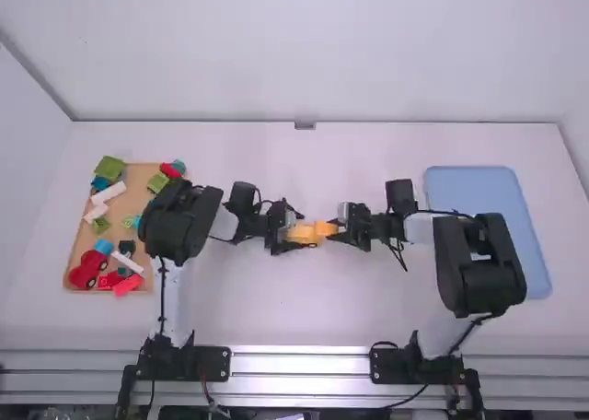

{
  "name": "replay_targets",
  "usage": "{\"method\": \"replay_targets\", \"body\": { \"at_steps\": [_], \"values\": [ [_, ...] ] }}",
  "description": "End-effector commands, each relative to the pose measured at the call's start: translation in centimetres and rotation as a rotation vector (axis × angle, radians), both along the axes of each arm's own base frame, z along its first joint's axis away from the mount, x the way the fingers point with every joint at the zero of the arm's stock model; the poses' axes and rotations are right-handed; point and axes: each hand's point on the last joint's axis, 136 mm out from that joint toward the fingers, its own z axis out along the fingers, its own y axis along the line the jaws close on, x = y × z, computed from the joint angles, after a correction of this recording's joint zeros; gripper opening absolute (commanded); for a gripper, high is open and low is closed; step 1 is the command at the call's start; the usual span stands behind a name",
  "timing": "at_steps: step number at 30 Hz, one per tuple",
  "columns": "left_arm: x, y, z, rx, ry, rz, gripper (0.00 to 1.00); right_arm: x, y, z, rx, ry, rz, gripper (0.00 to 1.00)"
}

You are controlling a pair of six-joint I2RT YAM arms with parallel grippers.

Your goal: Assemble lego blocks to make yellow taxi

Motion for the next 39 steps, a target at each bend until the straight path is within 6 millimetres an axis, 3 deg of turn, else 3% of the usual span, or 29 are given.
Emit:
{"method": "replay_targets", "body": {
  "at_steps": [1, 2, 8, 16, 20, 26, 35, 39],
  "values": [
    [-1.0, -0.2, -0.6, -0.025, 0.05, -0.029, 0.66, 0.3, 0.5, 0.5, -0.025, -0.045, 0.014, 0.15],
    [-1.0, -0.2, -0.6, -0.024, 0.039, -0.033, 0.57, 0.2, 0.7, 0.3, -0.038, -0.041, 0.014, 0.14],
    [-1.3, -0.1, -0.6, -0.033, 0.001, -0.033, 0.39, 0.5, 1.5, 0.5, -0.036, -0.034, 0.003, 0.13],
    [-2.6, 0.2, -1.0, -0.037, -0.006, -0.024, 0.4, 1.0, 3.9, -0.6, 0.033, 0.006, 0.022, 0.11],
    [-2.5, 0.2, -1.0, -0.041, 0.058, 0.0, 0.4, 0.4, 5.3, -0.6, 0.139, 0.043, 0.1, 0.16],
    [-0.9, 0.5, -1.5, 0.001, 0.106, 0.087, 0.26, 1.7, 4.7, -0.3, 0.147, 0.069, 0.063, 0.16],
    [-1.2, 0.9, -2.5, 0.042, 0.118, 0.114, 0.25, 1.5, 4.7, -1.6, 0.086, 0.08, 0.046, 0.14],
    [-0.9, 1.4, -3.3, 0.091, 0.131, 0.157, 0.2, 1.2, 5.2, -1.8, 0.079, 0.077, 0.059, 0.13]
  ]
}}
